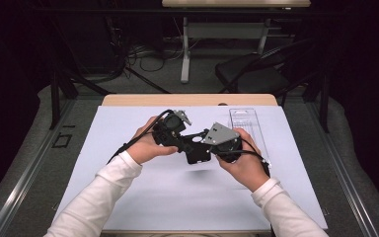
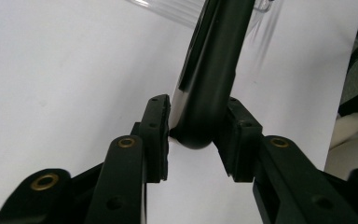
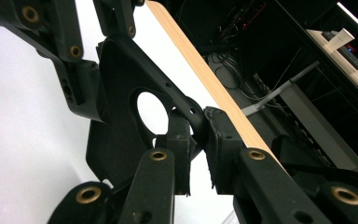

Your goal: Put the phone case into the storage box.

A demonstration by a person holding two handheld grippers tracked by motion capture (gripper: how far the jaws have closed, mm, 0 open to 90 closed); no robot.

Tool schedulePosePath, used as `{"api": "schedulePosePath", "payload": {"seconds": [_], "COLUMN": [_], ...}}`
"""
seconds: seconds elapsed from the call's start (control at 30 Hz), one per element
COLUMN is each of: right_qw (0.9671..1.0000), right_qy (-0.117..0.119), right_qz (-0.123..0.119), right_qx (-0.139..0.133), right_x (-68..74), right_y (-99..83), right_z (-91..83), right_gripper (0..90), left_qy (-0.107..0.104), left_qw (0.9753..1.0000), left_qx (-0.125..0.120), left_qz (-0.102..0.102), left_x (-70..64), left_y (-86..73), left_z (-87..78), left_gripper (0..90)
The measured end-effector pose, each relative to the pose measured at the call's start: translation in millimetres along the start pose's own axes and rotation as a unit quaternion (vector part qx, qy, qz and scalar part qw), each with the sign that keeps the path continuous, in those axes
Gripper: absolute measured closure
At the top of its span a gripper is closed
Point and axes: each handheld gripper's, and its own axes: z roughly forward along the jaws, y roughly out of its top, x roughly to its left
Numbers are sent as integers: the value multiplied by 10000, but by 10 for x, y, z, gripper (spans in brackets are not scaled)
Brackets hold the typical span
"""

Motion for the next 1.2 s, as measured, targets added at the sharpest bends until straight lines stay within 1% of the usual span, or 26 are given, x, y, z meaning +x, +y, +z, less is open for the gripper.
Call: {"api": "schedulePosePath", "payload": {"seconds": [0.17,0.27,0.4,0.47,0.53,0.6,0.63,0.67,0.77,0.8,0.87,0.9,0.93,0.97,1.07,1.17,1.2], "right_qw": [10000,9999,9998,9997,9996,9995,9994,9994,9992,9991,9988,9987,9987,9986,9985,9981,9978], "right_qy": [-62,-74,-116,-134,-156,-181,-184,-172,-183,-196,-203,-208,-214,-220,-227,-222,-219], "right_qz": [18,51,99,127,150,150,155,169,180,190,216,223,237,232,259,304,321], "right_qx": [-72,-109,-137,-154,-194,-229,-240,-265,-315,-336,-378,-397,-404,-410,-426,-493,-534], "right_x": [-31,-54,-85,-102,-116,-128,-133,-143,-163,-170,-189,-200,-207,-217,-244,-264,-268], "right_y": [-23,-34,-51,-58,-63,-68,-71,-79,-94,-99,-107,-110,-113,-117,-131,-139,-139], "right_z": [-6,-15,-28,-37,-49,-64,-70,-78,-93,-101,-112,-116,-120,-123,-125,-128,-126], "right_gripper": [808,808,808,807,807,807,807,807,807,806,806,806,806,806,806,806,806], "left_qy": [27,78,222,295,374,374,383,399,409,413,365,392,434,443,345,368,356], "left_qw": [9998,9995,9986,9982,9978,9974,9967,9963,9962,9961,9963,9960,9957,9954,9944,9931,9925], "left_qx": [-199,-314,-445,-469,-507,-563,-673,-716,-746,-759,-772,-796,-812,-845,-995,-1099,-1149], "left_qz": [-13,-3,151,224,227,233,244,263,169,174,63,47,85,60,-80,-156,-211], "left_x": [31,48,59,62,57,55,50,50,57,59,67,70,77,80,101,109,109], "left_y": [-34,-58,-77,-79,-84,-89,-98,-104,-129,-136,-156,-164,-172,-184,-232,-291,-313], "left_z": [-11,-19,-35,-49,-64,-79,-88,-88,-82,-82,-83,-83,-89,-94,-111,-133,-140], "left_gripper": [570,549,507,481,461,449,449,439,432,420,411,390,372,367,328,311,309]}}
